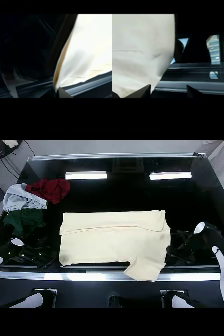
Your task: Fold the shirts.
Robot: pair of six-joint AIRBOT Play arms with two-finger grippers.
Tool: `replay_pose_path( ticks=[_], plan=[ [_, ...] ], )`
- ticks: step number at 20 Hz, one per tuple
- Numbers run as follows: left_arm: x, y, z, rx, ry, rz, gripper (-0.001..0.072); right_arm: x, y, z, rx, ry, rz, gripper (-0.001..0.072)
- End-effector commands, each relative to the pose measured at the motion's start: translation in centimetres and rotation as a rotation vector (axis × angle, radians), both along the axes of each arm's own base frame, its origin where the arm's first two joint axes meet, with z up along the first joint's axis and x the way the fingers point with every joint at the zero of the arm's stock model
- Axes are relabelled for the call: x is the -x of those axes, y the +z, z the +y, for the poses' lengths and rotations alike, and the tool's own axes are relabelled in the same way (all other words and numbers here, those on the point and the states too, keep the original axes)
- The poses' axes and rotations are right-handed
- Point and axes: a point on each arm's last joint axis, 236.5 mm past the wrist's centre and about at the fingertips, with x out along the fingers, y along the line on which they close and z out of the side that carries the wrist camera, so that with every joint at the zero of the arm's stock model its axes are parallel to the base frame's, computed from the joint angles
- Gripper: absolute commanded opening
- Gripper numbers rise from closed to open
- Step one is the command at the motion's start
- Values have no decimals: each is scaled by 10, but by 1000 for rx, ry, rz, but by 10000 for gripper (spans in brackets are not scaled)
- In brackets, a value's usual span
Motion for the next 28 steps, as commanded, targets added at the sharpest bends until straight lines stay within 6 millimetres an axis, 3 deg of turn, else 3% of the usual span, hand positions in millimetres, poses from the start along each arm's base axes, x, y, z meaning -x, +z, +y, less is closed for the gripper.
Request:
replay_pose_path(
  ticks=[1, 3, 4, 5, 6, 7, 10, 12, 15, 17, 19, 21, 25, 28],
  plan=[
    [-18, -12, 12, -66, 29, -75, 28, 1, -19, 22, -66, -48, -45, 547],
    [-18, -12, 12, -66, 29, -75, 27, -1, -26, 30, -87, -84, -65, 527],
    [-18, -12, 12, -66, 29, -75, 27, -5, -29, 34, -95, -107, -86, 446],
    [-18, -11, 12, -66, 29, -76, 28, -9, -28, 38, -109, -124, -97, 335],
    [-18, -11, 12, -66, 29, -75, 28, -10, -26, 42, -128, -135, -95, 154],
    [-18, -11, 12, -66, 28, -76, 27, -8, -22, 46, -148, -138, -82, 46],
    [-26, 1, 14, -61, -15, -130, 26, -8, -5, 45, -153, -102, -98, 45],
    [-43, 23, 20, -79, -31, -203, 26, -29, 19, 37, -125, -88, -192, 44],
    [-86, 64, 37, -150, 3, -346, 23, -72, 58, 18, -56, -112, -314, 42],
    [-123, 89, 44, -170, 41, -441, 22, -109, 71, 11, -28, -120, -399, 42],
    [-156, 104, 41, -148, 44, -496, 23, -149, 77, 17, -18, -84, -466, 41],
    [-183, 106, 43, -147, 36, -505, 23, -192, 82, 21, -7, -57, -531, 42],
    [-244, 93, 52, -138, 54, -484, 23, -263, 83, 2, 33, -116, -603, 42],
    [-274, 65, 43, -110, 48, -427, 24, -295, 56, 4, -1, -181, -605, 42]
  ],
)
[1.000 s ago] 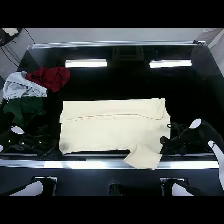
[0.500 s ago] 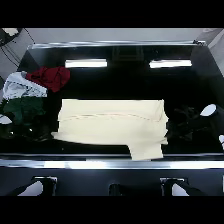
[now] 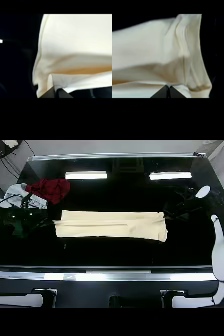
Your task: Fold the shirts.
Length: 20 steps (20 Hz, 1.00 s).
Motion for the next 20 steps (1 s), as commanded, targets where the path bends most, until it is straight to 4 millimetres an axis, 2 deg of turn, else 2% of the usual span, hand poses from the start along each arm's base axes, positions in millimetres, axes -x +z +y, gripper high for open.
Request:
replay_pose_path(
  ticks=[1, 3, 5, 6, 7, 8, 9, 10, 11, 12, 14, 16, 18, 20],
  plan=[
    [-36, -32, -11, 29, -11, 54, 25, -37, -30, -1, -34, -71, -1, 43],
    [-43, -53, -19, 39, -29, 85, 27, -34, -54, 7, -78, -76, 57, 45],
    [-43, -66, -29, 69, -35, 112, 29, -36, -61, 17, -132, -88, 72, 52],
    [-43, -66, -33, 93, -33, 118, 102, -40, -56, 19, -143, -90, 54, 137],
    [-42, -62, -34, 108, -33, 119, 337, -40, -47, 16, -133, -63, 40, 345],
    [-40, -55, -30, 115, -40, 125, 537, -38, -32, 10, -109, 9, 12, 714],
    [-37, -45, -25, 121, -44, 128, 547, -32, -22, -5, -76, 47, 11, 709],
    [-36, -32, -18, 122, -44, 114, 547, -22, -18, -29, -45, 31, 35, 709],
    [-36, -20, -10, 116, -34, 90, 547, -8, -20, -49, -63, -2, 81, 709],
    [-37, -5, -3, 106, -21, 58, 547, 9, -27, -60, -131, -36, 146, 709],
    [-39, 26, 2, 83, -13, -11, 546, 32, -43, -62, -303, -96, 244, 709],
    [-38, 55, -1, 62, -22, -75, 546, 39, -63, -59, -361, -120, 290, 708],
    [-37, 84, -12, 58, -40, -137, 546, 38, -77, -43, -366, -76, 298, 708],
    [-34, 108, -25, 50, -66, -190, 546, 26, -87, -27, -339, -33, 269, 708]
  ],
)
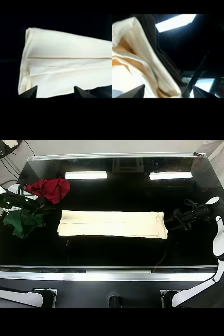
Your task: Fold the shirts.
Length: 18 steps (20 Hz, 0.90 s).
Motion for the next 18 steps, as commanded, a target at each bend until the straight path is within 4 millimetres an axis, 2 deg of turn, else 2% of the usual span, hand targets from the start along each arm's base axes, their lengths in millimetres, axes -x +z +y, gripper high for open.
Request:
replay_pose_path(
  ticks=[1, 4, 5, 6, 7, 8, 9, 10, 11, 15, 18],
  plan=[
    [6, 46, -19, -16, -34, -103, 546, -11, -17, 24, -11, 41, -28, 703],
    [12, 68, -38, -26, -76, -154, 545, -19, -15, 59, -24, 94, -50, 699],
    [14, 71, -46, -27, -93, -161, 545, -18, -15, 70, -23, 116, -47, 661],
    [16, 72, -55, -26, -113, -163, 544, -18, -15, 82, -23, 143, -50, 500],
    [17, 72, -64, -24, -136, -161, 528, -18, -12, 91, -22, 159, -53, 218],
    [18, 70, -77, -21, -164, -158, 516, -18, -5, 98, -20, 162, -53, 45],
    [19, 65, -90, -19, -191, -160, 396, -19, 7, 103, -16, 175, -76, 46],
    [23, 56, -107, -20, -236, -161, 146, -20, 25, 105, -6, 186, -111, 46],
    [29, 42, -128, -13, -272, -145, 36, -19, 45, 107, 3, 195, -147, 46],
    [69, -20, -225, 99, -341, -79, 28, 2, 130, 114, 79, 202, -241, 45],
    [74, -41, -292, 212, -298, -77, 27, 29, 176, 125, 117, 207, -266, 45]
  ],
)
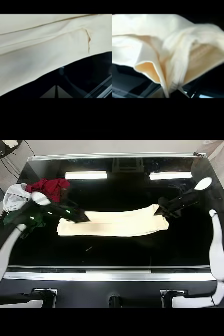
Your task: Fold the shirts.
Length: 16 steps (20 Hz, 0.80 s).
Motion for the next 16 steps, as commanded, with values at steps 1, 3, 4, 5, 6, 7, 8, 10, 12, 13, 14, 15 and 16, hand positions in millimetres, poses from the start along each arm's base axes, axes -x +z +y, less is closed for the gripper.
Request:
replay_pose_path(
  ticks=[1, 3, 4, 5, 6, 7, 8, 10, 12, 13, 14, 15, 16],
  plan=[
    [12, -27, -80, 126, 27, 42, 27, 35, 56, 13, 38, -2, -33, 44],
    [19, -43, -119, 167, -8, 103, 27, 53, 85, 15, 41, -28, -62, 45],
    [21, -50, -137, 182, -27, 127, 27, 61, 98, 15, 47, -35, -82, 44],
    [25, -56, -157, 207, -48, 156, 27, 71, 112, 16, 48, -43, -103, 45],
    [31, -58, -178, 239, -67, 187, 27, 81, 124, 17, 49, -53, -118, 45],
    [38, -60, -197, 270, -84, 217, 27, 90, 134, 18, 49, -60, -130, 45],
    [47, -63, -214, 293, -101, 244, 27, 99, 142, 18, 50, -65, -140, 45],
    [65, -68, -247, 336, -125, 293, 27, 116, 156, 19, 53, -72, -155, 45],
    [78, -68, -274, 389, -113, 338, 27, 127, 163, 19, 57, -84, -156, 45],
    [80, -69, -282, 402, -113, 336, 27, 127, 164, 18, 63, -92, -161, 45],
    [81, -69, -282, 404, -131, 315, 26, 123, 162, 15, 73, -105, -164, 45],
    [79, -64, -276, 404, -166, 284, 25, 117, 160, 14, 74, -115, -170, 45],
    [75, -58, -262, 373, -214, 234, 25, 108, 157, 16, 56, -118, -169, 44]
  ],
)
